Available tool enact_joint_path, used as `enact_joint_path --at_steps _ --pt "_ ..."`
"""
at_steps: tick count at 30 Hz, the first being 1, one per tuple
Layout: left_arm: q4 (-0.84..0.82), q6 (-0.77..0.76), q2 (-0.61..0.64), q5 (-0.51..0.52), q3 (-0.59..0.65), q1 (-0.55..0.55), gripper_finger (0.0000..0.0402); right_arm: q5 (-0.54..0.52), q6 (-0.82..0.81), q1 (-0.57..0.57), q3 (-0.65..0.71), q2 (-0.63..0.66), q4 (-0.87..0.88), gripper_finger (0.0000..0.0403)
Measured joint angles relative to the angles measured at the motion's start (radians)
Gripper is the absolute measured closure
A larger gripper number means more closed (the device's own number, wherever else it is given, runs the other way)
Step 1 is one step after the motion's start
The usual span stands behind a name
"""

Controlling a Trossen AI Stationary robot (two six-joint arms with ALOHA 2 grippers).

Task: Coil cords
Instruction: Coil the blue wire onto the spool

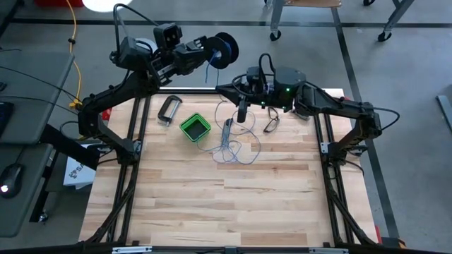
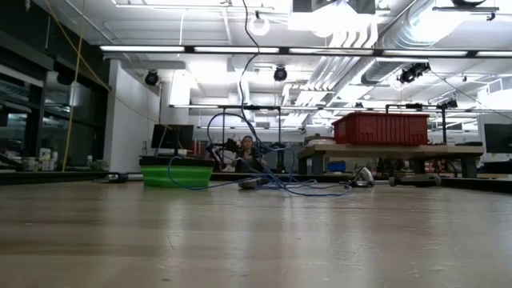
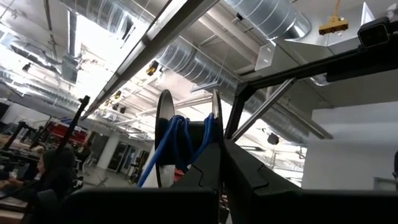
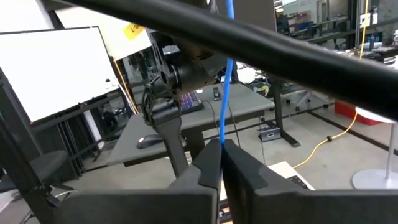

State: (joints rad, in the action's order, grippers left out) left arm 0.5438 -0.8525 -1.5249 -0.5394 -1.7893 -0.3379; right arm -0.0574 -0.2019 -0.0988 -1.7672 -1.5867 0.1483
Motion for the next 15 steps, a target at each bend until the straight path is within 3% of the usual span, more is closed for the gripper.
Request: enact_joint_path --at_steps 5,15 --pt "-0.009 0.068 0.019 -0.001 0.001 -0.046 0.0401 0.007 0.004 0.019 0.000 0.018 0.017 0.0402" --pt "-0.054 0.107 0.032 0.114 0.002 -0.144 0.0401 0.058 0.001 0.063 -0.001 0.045 0.022 0.0403"
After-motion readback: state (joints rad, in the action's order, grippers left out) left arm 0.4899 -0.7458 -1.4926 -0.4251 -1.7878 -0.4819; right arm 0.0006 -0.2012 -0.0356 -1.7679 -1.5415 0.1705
